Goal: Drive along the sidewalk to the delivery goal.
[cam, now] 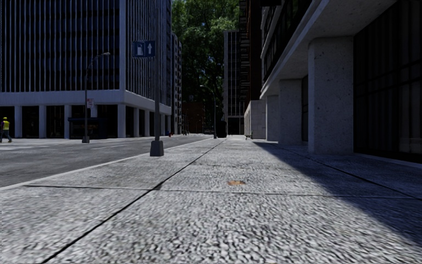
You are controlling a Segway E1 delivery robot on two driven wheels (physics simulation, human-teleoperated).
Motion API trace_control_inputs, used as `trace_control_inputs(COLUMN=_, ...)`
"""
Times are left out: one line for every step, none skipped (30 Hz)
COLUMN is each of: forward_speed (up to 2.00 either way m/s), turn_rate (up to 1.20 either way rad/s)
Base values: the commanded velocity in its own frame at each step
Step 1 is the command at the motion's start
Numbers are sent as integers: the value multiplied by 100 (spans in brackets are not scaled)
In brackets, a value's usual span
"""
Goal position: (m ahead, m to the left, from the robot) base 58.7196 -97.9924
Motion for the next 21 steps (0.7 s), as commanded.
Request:
trace_control_inputs(forward_speed=200, turn_rate=0)
trace_control_inputs(forward_speed=200, turn_rate=0)
trace_control_inputs(forward_speed=200, turn_rate=0)
trace_control_inputs(forward_speed=200, turn_rate=0)
trace_control_inputs(forward_speed=200, turn_rate=0)
trace_control_inputs(forward_speed=200, turn_rate=0)
trace_control_inputs(forward_speed=200, turn_rate=0)
trace_control_inputs(forward_speed=200, turn_rate=0)
trace_control_inputs(forward_speed=200, turn_rate=0)
trace_control_inputs(forward_speed=200, turn_rate=0)
trace_control_inputs(forward_speed=200, turn_rate=0)
trace_control_inputs(forward_speed=200, turn_rate=0)
trace_control_inputs(forward_speed=200, turn_rate=0)
trace_control_inputs(forward_speed=200, turn_rate=0)
trace_control_inputs(forward_speed=200, turn_rate=0)
trace_control_inputs(forward_speed=200, turn_rate=0)
trace_control_inputs(forward_speed=200, turn_rate=0)
trace_control_inputs(forward_speed=200, turn_rate=0)
trace_control_inputs(forward_speed=200, turn_rate=0)
trace_control_inputs(forward_speed=200, turn_rate=0)
trace_control_inputs(forward_speed=200, turn_rate=0)
